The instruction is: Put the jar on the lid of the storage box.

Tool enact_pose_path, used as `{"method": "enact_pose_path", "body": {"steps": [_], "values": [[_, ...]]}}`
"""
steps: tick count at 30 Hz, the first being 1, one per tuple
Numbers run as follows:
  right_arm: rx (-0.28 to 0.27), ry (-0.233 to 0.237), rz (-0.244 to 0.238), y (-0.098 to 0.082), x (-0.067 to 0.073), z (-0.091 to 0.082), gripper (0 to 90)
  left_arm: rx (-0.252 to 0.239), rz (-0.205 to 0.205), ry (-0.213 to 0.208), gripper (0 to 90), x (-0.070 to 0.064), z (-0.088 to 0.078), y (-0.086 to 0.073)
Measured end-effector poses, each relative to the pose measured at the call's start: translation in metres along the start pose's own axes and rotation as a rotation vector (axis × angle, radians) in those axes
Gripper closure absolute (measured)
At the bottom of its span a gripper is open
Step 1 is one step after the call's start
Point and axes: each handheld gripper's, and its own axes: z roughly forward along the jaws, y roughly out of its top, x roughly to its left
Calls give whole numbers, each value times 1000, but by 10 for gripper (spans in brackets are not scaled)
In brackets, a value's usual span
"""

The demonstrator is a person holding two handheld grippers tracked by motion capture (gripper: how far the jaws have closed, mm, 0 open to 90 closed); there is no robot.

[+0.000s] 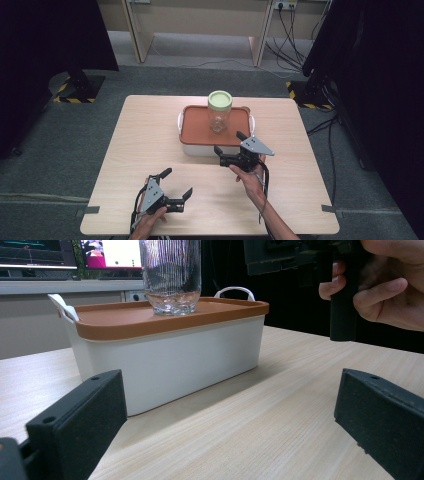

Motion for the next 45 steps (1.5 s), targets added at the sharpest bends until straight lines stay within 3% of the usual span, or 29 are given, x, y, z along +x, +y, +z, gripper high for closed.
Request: {"method": "enact_pose_path", "body": {"steps": [45], "values": [[38,54,-6,-25,15,-10,7,0,1,-1,0,0,0,0]]}}
